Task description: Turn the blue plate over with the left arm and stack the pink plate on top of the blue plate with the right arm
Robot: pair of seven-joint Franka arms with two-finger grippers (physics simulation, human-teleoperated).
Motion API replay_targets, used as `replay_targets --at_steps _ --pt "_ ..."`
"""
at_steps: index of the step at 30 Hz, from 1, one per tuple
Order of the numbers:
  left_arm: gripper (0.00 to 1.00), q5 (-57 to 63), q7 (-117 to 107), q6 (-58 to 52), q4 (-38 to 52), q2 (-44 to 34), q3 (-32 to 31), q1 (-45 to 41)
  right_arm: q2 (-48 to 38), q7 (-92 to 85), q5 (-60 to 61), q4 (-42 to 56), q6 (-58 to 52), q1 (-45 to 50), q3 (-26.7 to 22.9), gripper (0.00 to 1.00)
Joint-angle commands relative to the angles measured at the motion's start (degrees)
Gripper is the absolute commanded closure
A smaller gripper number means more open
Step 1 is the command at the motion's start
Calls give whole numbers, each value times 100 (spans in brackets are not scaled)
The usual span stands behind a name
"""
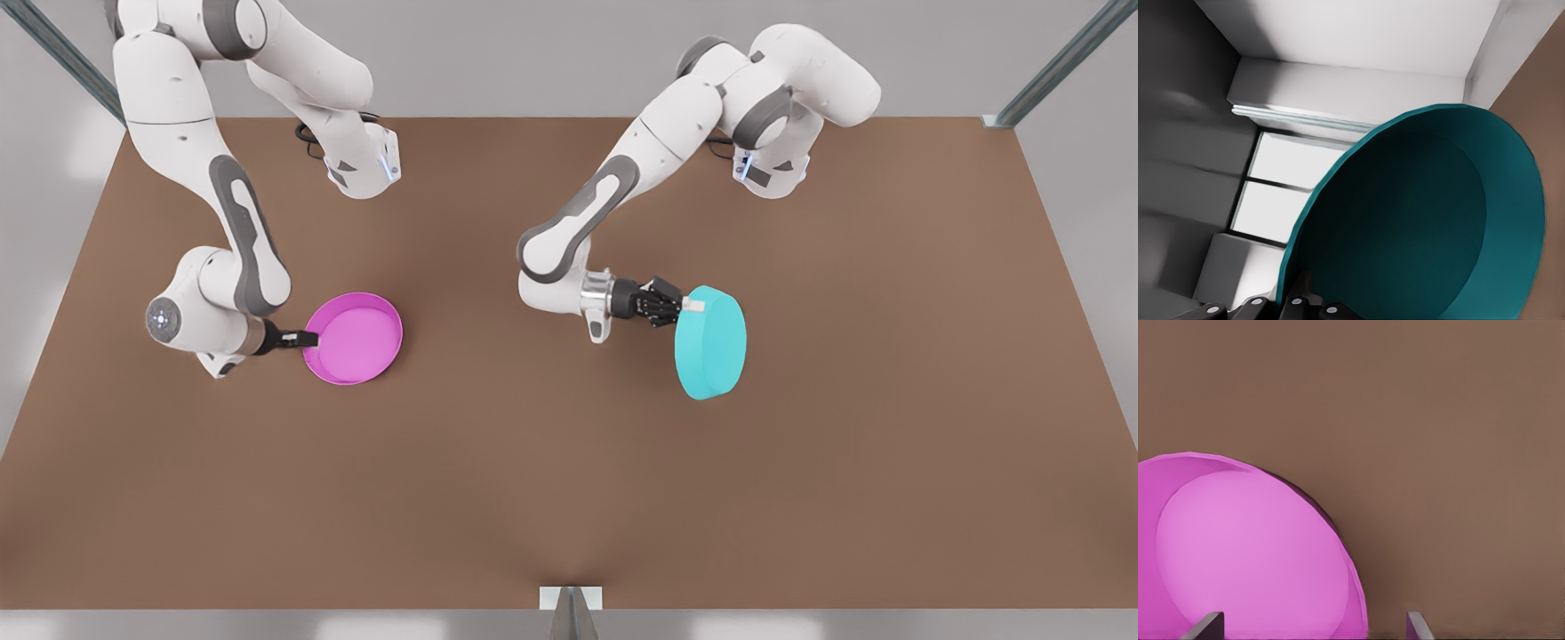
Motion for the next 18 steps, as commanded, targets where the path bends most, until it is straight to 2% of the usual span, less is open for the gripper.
replay_targets --at_steps 1,2,4,9,18 --pt "79 -110 -62 10 0 34 9 -11 -24 7 11 -34 0 -122 119 0" --pt "79 -101 -203 10 0 78 9 -55 -42 7 11 -113 26 -394 357 0" --pt "79 -66 -510 27 0 148 1 -125 -42 86 89 -385 62 -579 480 0" --pt "79 259 -844 19 0 429 -8 -336 -24 412 213 -368 62 -597 471 0" --pt "79 171 -1706 -130 8 834 -17 -740 239 -502 116 -614 817 -685 471 0"
